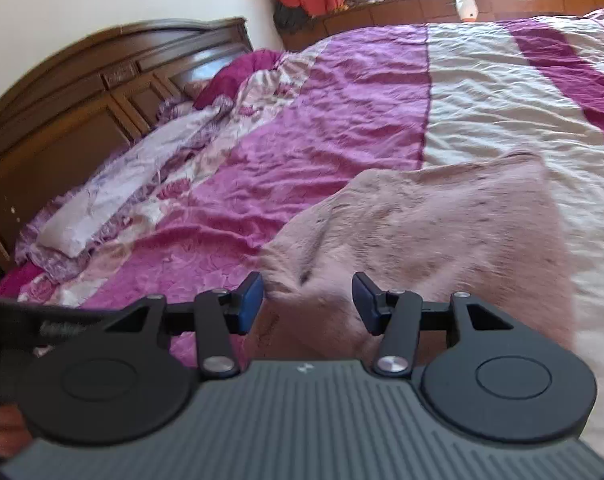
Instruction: Fold small clothes
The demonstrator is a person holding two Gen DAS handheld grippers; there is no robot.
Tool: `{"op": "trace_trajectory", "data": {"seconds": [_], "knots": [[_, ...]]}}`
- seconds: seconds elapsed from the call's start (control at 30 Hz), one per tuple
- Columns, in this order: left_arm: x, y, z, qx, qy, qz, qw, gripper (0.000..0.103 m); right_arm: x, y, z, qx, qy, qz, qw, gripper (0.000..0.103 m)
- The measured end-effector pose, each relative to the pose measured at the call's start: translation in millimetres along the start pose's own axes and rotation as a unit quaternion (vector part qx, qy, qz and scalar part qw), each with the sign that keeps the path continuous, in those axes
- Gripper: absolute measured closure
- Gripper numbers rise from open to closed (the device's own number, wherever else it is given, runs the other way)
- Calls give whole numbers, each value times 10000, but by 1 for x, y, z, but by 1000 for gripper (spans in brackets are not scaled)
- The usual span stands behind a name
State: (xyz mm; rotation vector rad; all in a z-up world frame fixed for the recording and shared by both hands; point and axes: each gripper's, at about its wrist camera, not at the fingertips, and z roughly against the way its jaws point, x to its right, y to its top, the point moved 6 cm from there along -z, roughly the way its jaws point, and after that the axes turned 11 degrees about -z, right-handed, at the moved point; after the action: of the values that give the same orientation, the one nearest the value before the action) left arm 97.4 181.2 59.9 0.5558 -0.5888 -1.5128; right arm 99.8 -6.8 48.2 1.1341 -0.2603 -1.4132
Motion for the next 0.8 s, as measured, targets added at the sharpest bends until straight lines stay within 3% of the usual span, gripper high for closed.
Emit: {"op": "trace_trajectory", "data": {"seconds": [0.1,0.33,0.47,0.63,0.7,0.8], "knots": [[16,17,2,144,-143,-45,9998,33,15,6,18,181,-136,-188,9996,50],[67,59,-11,470,-411,-338,9975,33,72,26,47,663,-1067,-478,9909,50],[93,80,-40,598,-644,-452,9951,33,107,30,52,758,-1374,-842,9840,50],[108,96,-95,482,-407,-527,9966,37,139,23,42,642,-1460,-1265,9791,50],[108,96,-115,354,-498,-359,9975,41,145,19,37,622,-1452,-1239,9796,50],[107,94,-133,302,-755,-48,9967,71,147,14,33,593,-1438,-1111,9816,46]]}}
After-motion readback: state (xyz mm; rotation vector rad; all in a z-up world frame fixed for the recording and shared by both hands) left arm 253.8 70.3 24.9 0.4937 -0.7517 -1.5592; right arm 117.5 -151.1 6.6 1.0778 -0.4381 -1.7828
